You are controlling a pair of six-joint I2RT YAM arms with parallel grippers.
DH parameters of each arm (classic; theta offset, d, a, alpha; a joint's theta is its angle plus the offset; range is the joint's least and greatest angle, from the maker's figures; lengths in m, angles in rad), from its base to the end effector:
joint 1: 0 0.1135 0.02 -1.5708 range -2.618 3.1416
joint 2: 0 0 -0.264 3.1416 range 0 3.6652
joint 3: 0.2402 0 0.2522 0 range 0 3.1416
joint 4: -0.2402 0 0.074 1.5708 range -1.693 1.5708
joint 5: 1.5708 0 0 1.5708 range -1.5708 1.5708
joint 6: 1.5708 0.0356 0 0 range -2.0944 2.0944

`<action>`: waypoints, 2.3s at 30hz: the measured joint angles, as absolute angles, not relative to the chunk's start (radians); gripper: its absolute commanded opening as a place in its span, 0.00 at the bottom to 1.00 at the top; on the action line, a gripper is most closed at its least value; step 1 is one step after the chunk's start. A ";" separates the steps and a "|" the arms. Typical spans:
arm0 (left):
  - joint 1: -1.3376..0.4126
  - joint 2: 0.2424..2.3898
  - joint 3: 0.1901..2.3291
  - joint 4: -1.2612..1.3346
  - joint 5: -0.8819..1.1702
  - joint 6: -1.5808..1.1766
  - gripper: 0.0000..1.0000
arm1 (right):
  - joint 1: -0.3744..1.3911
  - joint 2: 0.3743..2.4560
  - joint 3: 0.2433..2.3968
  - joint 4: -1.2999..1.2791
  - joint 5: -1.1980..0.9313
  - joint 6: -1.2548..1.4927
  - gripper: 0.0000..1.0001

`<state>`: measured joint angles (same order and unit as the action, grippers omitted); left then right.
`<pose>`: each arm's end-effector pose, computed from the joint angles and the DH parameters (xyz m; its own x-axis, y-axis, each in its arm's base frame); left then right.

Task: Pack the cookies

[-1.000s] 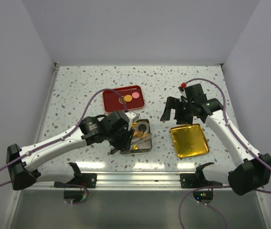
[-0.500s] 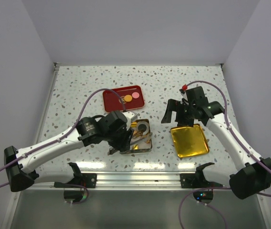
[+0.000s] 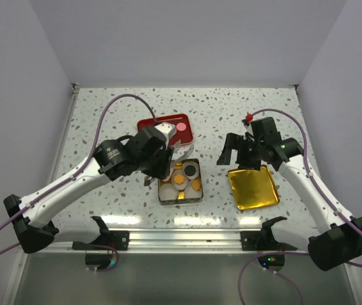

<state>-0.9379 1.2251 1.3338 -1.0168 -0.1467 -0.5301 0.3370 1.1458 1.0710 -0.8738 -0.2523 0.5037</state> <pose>0.1430 -0.1862 0.3620 -0.7787 0.2159 -0.5891 0.4065 0.8888 -0.2117 0.2076 0.0822 0.3074 -0.8925 0.1826 -0.4125 -0.0305 0.8879 0.4590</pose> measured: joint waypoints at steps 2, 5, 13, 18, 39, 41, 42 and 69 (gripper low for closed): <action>-0.892 1.262 1.359 -1.020 -0.165 -0.526 0.51 | 0.336 1.140 1.069 -0.875 -0.253 0.504 0.99; -0.829 1.338 1.401 -1.023 -0.200 -0.506 0.54 | 0.334 1.132 1.054 -0.876 -0.253 0.505 0.99; -0.736 1.546 1.522 -0.997 -0.221 -0.419 0.55 | 0.333 1.132 1.026 -0.877 -0.257 0.505 0.99; -0.659 1.657 1.570 -0.963 -0.198 -0.359 0.55 | 0.333 1.143 1.026 -0.876 -0.257 0.503 0.99; -0.604 2.025 1.845 -0.912 -0.121 -0.224 0.58 | 0.334 1.238 1.034 -0.876 -0.256 0.477 0.99; -0.604 2.045 1.861 -0.915 -0.124 -0.218 0.58 | 0.334 1.239 1.034 -0.876 -0.256 0.477 0.99; -0.603 2.048 1.862 -0.915 -0.125 -0.216 0.57 | 0.334 1.239 1.035 -0.876 -0.256 0.477 0.99; -0.573 2.042 1.817 -0.907 -0.070 -0.197 0.41 | 0.334 1.256 1.042 -0.876 -0.257 0.478 0.99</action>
<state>-0.5732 2.0418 1.8172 -0.9066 -0.0700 -0.1970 0.3336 1.2564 1.0416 -0.8761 -0.2569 0.4778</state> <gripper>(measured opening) 0.456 0.986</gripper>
